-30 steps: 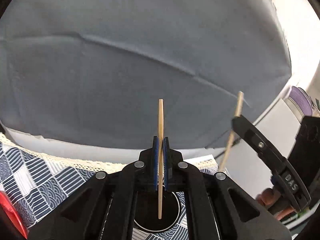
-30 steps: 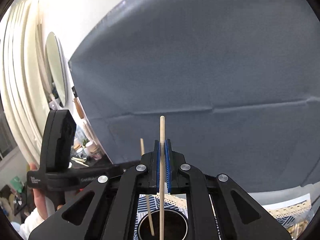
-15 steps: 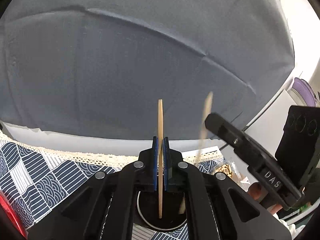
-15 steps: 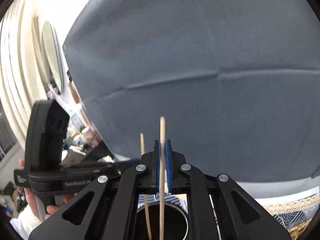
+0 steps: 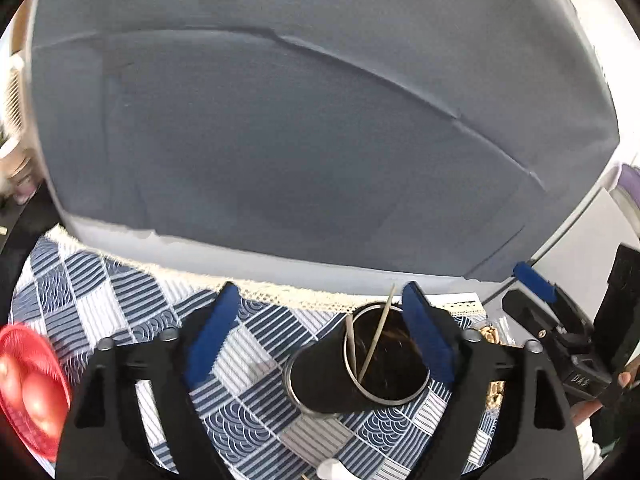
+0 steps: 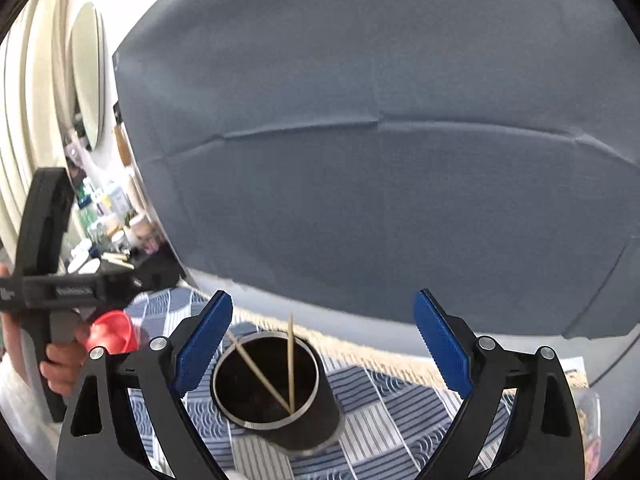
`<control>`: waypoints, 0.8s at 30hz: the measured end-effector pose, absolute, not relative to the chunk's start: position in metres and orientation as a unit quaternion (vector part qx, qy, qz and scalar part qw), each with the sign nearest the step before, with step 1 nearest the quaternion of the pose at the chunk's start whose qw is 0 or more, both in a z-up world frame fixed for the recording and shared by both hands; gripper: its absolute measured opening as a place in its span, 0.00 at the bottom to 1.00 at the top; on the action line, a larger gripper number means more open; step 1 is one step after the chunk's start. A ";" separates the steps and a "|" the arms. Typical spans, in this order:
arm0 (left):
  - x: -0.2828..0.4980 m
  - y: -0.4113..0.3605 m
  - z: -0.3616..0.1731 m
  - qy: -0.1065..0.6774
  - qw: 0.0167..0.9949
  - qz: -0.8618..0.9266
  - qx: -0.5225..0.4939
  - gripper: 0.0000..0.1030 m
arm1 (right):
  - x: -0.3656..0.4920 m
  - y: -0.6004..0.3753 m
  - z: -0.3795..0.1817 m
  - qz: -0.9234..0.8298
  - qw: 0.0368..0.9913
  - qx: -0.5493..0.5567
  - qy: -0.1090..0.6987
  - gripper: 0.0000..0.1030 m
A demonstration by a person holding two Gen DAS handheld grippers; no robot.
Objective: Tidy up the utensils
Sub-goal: 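Open both tools to drop the chopsticks into the black cup, then grasp the bear-print spoon handle with the right tool while left tool approaches blue-print spoon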
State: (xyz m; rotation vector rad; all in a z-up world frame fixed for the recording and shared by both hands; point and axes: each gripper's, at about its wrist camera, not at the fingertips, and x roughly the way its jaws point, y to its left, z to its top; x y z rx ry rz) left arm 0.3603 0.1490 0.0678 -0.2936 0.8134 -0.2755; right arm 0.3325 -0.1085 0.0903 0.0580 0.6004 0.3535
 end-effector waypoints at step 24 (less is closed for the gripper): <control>0.240 0.174 0.045 0.427 0.896 -0.047 -0.110 0.89 | 0.224 -0.119 0.075 0.190 0.926 -0.008 0.327 0.87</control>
